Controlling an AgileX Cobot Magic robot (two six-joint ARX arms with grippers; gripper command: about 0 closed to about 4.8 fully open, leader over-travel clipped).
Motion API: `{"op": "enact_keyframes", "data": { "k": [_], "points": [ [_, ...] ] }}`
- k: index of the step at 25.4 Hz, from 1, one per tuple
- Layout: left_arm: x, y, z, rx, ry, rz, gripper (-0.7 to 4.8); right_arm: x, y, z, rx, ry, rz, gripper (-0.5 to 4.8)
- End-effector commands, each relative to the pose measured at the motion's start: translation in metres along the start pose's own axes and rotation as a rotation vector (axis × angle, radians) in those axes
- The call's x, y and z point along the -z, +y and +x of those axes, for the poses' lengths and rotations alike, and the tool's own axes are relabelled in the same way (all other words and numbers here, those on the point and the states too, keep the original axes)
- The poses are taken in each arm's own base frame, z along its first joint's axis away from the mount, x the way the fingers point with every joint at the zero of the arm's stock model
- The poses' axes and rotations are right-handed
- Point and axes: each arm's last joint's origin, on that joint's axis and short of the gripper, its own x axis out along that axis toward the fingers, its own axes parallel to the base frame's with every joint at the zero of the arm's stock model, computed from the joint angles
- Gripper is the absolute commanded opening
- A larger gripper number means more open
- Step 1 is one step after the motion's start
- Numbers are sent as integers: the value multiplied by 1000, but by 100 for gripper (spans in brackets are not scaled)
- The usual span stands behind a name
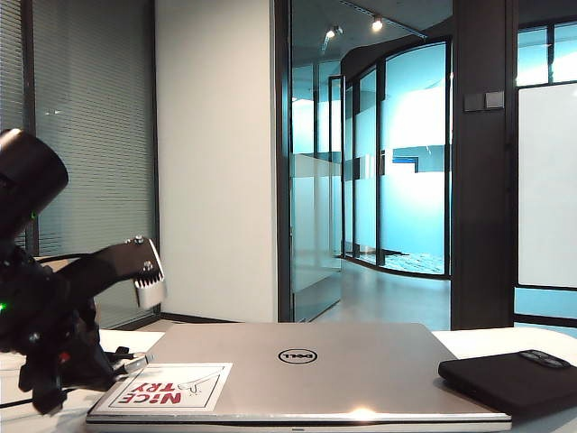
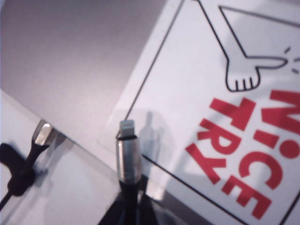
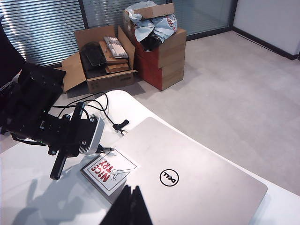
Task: Pick up the charging cable and the phone, plug the charging cable into the charging port on the phone, and finally place them back on the table.
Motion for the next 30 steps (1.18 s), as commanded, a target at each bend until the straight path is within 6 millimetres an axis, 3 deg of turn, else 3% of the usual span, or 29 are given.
{"op": "enact_keyframes", "data": {
  "k": [1, 6, 17, 23, 30],
  "points": [
    [-9, 4, -8, -10, -51, -52, -6, -4, 0, -1, 2, -29, -1, -2],
    [-22, 14, -29, -51, -108, -201, -6, -6, 0, -1, 2, -48, 0, -2],
    [-57, 35, -105, -118, -395, -784, -7, -4, -3, 0, 85, -39, 71, -2],
    [-73, 30, -131, -86, -533, -868, -6, -3, -6, -1, 150, -34, 161, -2],
    [-90, 12, -137, 27, -582, -871, -6, -3, -15, -1, 219, -39, 219, -1]
  ]
}}
